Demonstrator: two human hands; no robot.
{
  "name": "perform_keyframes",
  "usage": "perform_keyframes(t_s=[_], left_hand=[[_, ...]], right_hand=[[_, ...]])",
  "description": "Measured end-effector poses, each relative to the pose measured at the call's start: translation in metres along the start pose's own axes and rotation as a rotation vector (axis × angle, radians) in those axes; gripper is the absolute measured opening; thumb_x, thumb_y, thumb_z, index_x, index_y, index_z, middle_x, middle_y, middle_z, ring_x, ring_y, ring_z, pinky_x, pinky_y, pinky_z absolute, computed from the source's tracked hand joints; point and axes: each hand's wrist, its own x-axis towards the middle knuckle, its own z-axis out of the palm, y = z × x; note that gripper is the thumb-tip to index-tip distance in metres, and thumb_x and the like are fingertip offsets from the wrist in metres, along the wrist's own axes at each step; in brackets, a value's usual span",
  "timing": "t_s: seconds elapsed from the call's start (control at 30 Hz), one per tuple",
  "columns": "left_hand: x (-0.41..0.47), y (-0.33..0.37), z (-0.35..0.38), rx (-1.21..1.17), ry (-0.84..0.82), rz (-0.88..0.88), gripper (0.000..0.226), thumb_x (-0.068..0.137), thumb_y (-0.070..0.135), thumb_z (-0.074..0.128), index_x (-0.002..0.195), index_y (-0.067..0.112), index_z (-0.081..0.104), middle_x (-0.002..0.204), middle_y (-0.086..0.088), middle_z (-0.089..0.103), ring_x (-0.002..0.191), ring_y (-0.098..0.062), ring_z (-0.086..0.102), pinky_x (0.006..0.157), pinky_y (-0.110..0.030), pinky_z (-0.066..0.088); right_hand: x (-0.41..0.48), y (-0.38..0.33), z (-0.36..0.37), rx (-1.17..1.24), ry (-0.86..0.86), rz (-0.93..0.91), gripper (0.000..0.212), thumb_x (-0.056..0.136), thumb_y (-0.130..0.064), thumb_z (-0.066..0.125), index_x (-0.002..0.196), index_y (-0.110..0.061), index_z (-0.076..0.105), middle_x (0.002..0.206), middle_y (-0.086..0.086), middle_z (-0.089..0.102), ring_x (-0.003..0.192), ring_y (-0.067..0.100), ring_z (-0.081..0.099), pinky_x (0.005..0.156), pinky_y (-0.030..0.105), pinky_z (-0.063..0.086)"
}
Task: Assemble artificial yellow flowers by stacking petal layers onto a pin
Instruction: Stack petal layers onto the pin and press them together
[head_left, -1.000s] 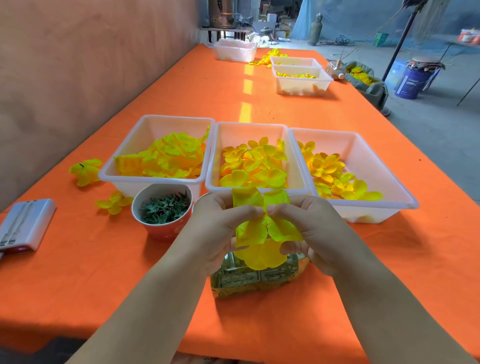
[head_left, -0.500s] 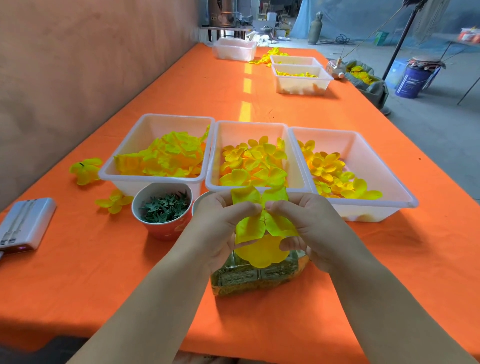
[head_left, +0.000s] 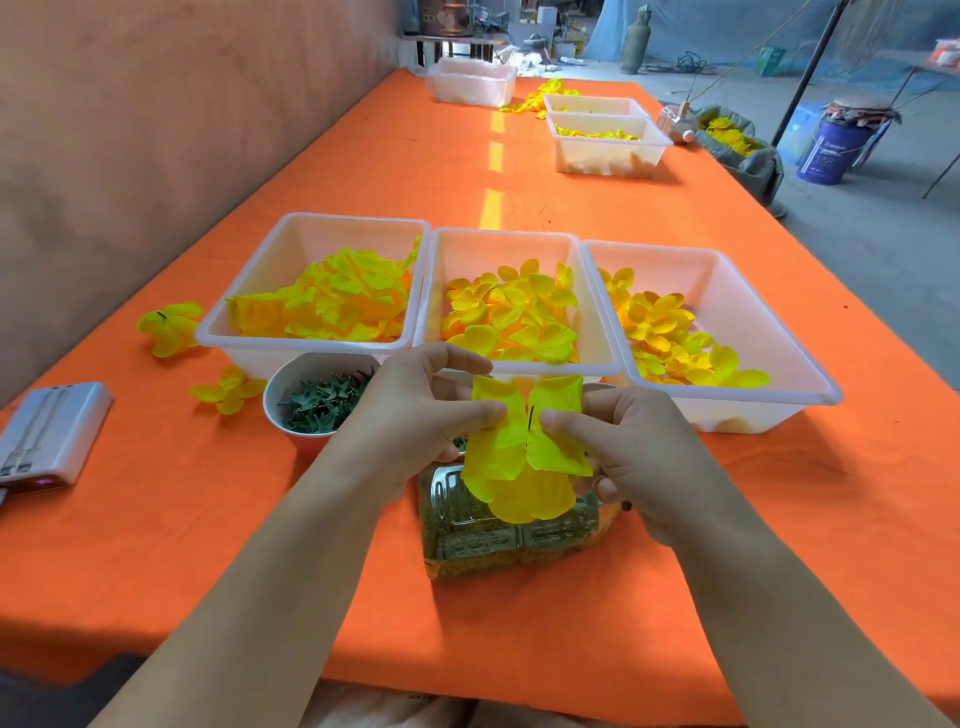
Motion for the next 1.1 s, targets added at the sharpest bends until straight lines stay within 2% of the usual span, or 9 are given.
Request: perform_keyframes(t_s=[0.1, 0.23, 0.33, 0.47, 0.7, 0.83, 0.97, 1.03, 1.1], left_hand=[[0.001, -0.003, 0.002, 0.007, 0.0, 0.013, 0.029, 0.077, 0.011, 0.084, 0.1, 0.022, 0.07, 0.058, 0.007, 0.055, 0.05, -0.01, 0.051, 0.043, -0.021, 0.041], [-0.003, -0.005, 0.002, 0.052, -0.006, 0.062, 0.03, 0.076, 0.007, 0.083, 0.1, 0.018, 0.069, 0.052, 0.01, 0.05, 0.046, -0.005, 0.049, 0.043, -0.014, 0.038], [-0.006, -0.004, 0.001, 0.079, -0.017, 0.086, 0.029, 0.077, 0.006, 0.083, 0.098, 0.019, 0.069, 0.049, 0.01, 0.049, 0.047, -0.007, 0.051, 0.043, -0.012, 0.037], [-0.009, -0.001, 0.001, 0.059, -0.039, 0.077, 0.03, 0.077, 0.001, 0.081, 0.098, 0.017, 0.068, 0.049, 0.008, 0.055, 0.055, -0.017, 0.067, 0.045, -0.012, 0.044], [-0.01, -0.008, 0.002, 0.095, -0.031, 0.079, 0.037, 0.075, 0.005, 0.084, 0.102, 0.02, 0.066, 0.052, -0.002, 0.058, 0.064, -0.026, 0.072, 0.062, -0.028, 0.057], [-0.01, -0.011, 0.002, 0.14, -0.025, 0.076, 0.04, 0.075, 0.009, 0.085, 0.107, 0.022, 0.064, 0.053, 0.0, 0.06, 0.057, -0.015, 0.068, 0.052, -0.015, 0.045], [-0.01, -0.015, 0.002, 0.221, -0.015, 0.082, 0.042, 0.075, 0.016, 0.085, 0.11, 0.024, 0.063, 0.045, 0.011, 0.05, 0.045, -0.004, 0.047, 0.045, -0.012, 0.032], [-0.009, -0.017, 0.003, 0.229, 0.007, 0.085, 0.044, 0.074, 0.016, 0.086, 0.11, 0.023, 0.064, 0.049, 0.01, 0.049, 0.048, -0.005, 0.045, 0.046, -0.014, 0.032], [-0.01, -0.019, 0.004, 0.239, 0.024, 0.094, 0.044, 0.073, 0.014, 0.087, 0.11, 0.022, 0.066, 0.057, 0.008, 0.045, 0.05, -0.005, 0.043, 0.047, -0.014, 0.032]], right_hand=[[-0.001, 0.004, 0.002, 0.039, 0.011, -0.046, 0.036, 0.085, -0.019, 0.076, 0.074, 0.013, 0.064, 0.057, 0.02, 0.042, 0.036, 0.006, 0.043, 0.044, 0.027, 0.045], [-0.001, 0.006, 0.002, 0.098, 0.033, -0.071, 0.035, 0.081, -0.013, 0.08, 0.055, -0.007, 0.059, 0.049, -0.004, 0.038, 0.036, 0.002, 0.036, 0.035, 0.013, 0.037], [0.0, 0.008, 0.001, 0.089, 0.029, -0.078, 0.031, 0.081, -0.015, 0.08, 0.057, -0.009, 0.061, 0.053, -0.004, 0.043, 0.037, 0.001, 0.038, 0.036, 0.014, 0.037], [0.002, 0.011, 0.001, 0.052, 0.031, -0.089, 0.039, 0.082, -0.018, 0.08, 0.051, -0.017, 0.057, 0.048, -0.012, 0.041, 0.037, 0.001, 0.04, 0.036, 0.013, 0.035], [0.004, 0.013, 0.0, -0.065, 0.055, -0.113, 0.027, 0.079, -0.028, 0.082, 0.062, -0.016, 0.065, 0.062, -0.002, 0.055, 0.058, 0.013, 0.05, 0.052, 0.025, 0.04], [0.002, 0.016, 0.0, -0.118, 0.048, -0.131, 0.028, 0.08, -0.026, 0.081, 0.065, -0.01, 0.064, 0.063, -0.002, 0.05, 0.059, 0.012, 0.044, 0.058, 0.028, 0.035], [0.002, 0.022, 0.001, -0.084, -0.004, -0.096, 0.032, 0.083, -0.026, 0.079, 0.073, 0.001, 0.065, 0.065, 0.01, 0.053, 0.062, 0.017, 0.046, 0.062, 0.033, 0.036], [0.003, 0.024, 0.001, -0.089, -0.015, -0.095, 0.034, 0.084, -0.027, 0.078, 0.074, 0.002, 0.064, 0.066, 0.016, 0.055, 0.063, 0.018, 0.047, 0.063, 0.034, 0.036], [0.003, 0.026, 0.001, -0.105, -0.028, -0.09, 0.035, 0.085, -0.028, 0.077, 0.074, 0.002, 0.063, 0.065, 0.011, 0.053, 0.062, 0.018, 0.045, 0.062, 0.034, 0.035]])
